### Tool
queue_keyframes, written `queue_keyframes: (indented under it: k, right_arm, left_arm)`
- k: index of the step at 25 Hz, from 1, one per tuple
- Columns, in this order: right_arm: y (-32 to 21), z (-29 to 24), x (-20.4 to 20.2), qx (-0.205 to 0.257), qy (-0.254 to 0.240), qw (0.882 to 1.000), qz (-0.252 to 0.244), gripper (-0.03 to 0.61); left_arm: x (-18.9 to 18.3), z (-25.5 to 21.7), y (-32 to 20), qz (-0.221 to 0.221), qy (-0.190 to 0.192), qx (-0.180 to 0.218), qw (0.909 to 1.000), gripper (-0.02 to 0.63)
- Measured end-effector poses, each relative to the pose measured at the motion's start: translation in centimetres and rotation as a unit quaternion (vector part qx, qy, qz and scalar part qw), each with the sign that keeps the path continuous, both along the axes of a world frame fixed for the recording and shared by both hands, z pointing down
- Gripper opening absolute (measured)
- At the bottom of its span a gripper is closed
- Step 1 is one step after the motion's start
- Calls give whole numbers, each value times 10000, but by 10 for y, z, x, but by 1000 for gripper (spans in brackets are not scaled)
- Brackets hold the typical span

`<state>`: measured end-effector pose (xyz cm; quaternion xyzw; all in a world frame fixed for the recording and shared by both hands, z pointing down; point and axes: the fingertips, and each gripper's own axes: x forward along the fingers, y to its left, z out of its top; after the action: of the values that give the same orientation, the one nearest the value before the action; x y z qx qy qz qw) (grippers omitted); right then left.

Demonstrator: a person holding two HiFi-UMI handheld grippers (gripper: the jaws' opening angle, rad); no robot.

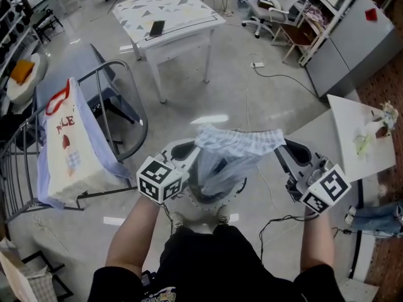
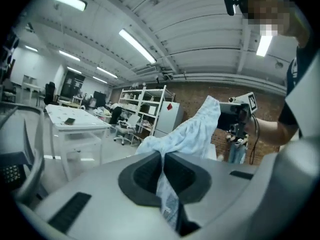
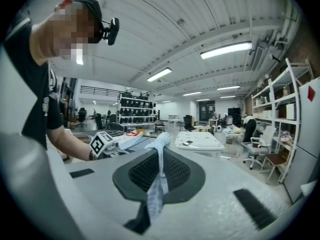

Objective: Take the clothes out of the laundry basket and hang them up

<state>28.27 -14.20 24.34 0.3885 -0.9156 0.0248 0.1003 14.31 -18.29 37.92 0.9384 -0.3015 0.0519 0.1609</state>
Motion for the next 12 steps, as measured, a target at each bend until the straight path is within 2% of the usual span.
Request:
queue_keyframes:
  k: [6,12]
  right_arm:
    - [-19,10,6,-126,-99,9975,692,15]
    - [-19,-1,-10,-54,-325,9967,742,15]
  left_arm:
    - [-46,-50,-10,-860,78,418,9954,14]
    - [-79,-96,-4,-1376,-8,867,9867,14]
